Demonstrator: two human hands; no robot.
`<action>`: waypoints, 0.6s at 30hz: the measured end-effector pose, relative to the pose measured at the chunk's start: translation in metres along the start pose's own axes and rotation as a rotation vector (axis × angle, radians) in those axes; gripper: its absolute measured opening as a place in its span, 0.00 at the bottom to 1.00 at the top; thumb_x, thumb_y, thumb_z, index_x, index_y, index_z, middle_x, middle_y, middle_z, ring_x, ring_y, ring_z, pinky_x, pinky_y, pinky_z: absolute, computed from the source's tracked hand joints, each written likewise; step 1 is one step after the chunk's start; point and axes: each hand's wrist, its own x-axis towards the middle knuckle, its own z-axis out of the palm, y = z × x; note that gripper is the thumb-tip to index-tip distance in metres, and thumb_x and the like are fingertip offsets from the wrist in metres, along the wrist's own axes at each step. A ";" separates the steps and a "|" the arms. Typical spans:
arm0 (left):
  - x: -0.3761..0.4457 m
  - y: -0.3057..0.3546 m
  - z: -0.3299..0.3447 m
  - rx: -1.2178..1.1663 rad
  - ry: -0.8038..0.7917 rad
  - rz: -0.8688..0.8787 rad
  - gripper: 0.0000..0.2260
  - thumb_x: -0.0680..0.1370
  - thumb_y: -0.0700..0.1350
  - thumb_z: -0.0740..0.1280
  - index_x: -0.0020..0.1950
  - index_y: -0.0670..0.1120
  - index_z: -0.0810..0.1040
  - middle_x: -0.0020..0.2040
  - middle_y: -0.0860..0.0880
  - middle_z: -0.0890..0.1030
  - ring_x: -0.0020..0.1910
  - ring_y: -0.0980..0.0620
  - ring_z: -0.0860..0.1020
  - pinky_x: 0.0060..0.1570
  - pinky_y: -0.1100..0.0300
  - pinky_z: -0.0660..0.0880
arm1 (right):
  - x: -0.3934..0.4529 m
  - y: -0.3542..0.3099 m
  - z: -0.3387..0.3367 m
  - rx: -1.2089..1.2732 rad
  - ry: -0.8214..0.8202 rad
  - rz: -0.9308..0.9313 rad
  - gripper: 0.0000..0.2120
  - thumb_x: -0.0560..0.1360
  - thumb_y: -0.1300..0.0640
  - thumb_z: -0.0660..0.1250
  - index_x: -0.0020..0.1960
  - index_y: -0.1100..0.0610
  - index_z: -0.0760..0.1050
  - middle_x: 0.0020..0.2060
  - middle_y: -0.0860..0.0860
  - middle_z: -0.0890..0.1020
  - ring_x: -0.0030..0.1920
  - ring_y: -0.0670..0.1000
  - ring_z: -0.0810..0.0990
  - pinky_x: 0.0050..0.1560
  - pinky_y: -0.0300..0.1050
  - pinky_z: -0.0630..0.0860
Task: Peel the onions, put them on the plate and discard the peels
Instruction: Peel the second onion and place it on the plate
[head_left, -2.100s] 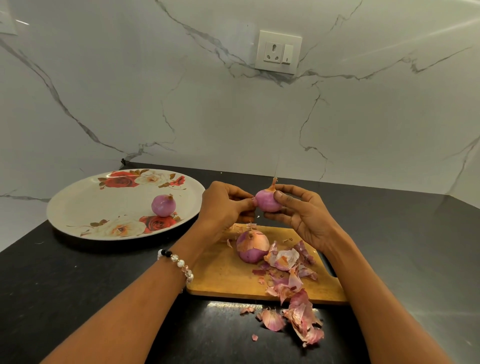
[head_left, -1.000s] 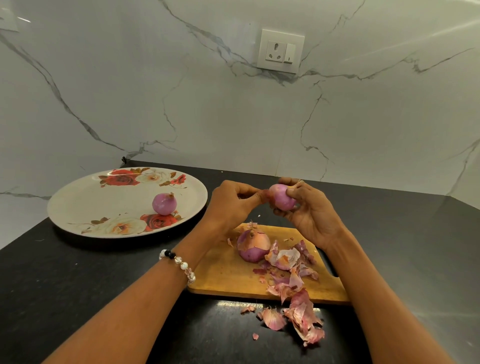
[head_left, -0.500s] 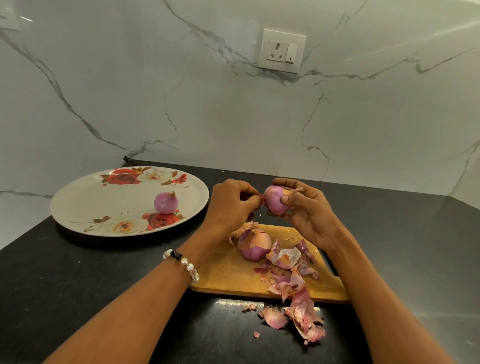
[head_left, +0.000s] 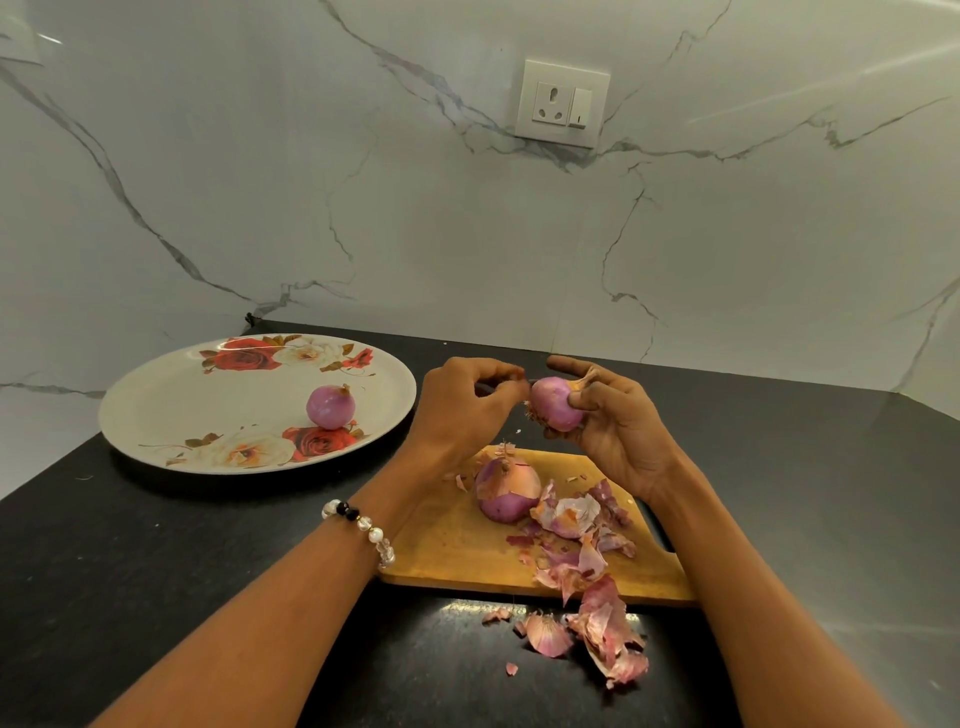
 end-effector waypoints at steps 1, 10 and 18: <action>-0.001 0.001 0.001 -0.002 -0.036 0.010 0.13 0.76 0.48 0.70 0.58 0.47 0.81 0.49 0.54 0.82 0.42 0.64 0.77 0.39 0.75 0.74 | 0.000 0.000 0.000 -0.011 -0.001 0.002 0.22 0.64 0.67 0.65 0.59 0.63 0.76 0.55 0.64 0.79 0.49 0.62 0.82 0.37 0.46 0.82; -0.004 -0.002 0.000 -0.006 -0.170 -0.027 0.14 0.73 0.43 0.73 0.59 0.45 0.81 0.47 0.50 0.84 0.42 0.57 0.82 0.41 0.67 0.79 | -0.001 0.002 -0.003 -0.223 -0.055 -0.005 0.20 0.73 0.74 0.66 0.61 0.59 0.77 0.56 0.64 0.80 0.52 0.58 0.83 0.47 0.48 0.83; -0.002 -0.006 -0.001 -0.009 -0.138 -0.053 0.14 0.75 0.34 0.67 0.59 0.44 0.81 0.48 0.48 0.83 0.39 0.57 0.82 0.41 0.69 0.79 | -0.001 0.001 -0.001 -0.216 -0.041 -0.008 0.19 0.73 0.73 0.67 0.60 0.58 0.77 0.55 0.61 0.80 0.55 0.59 0.81 0.47 0.46 0.82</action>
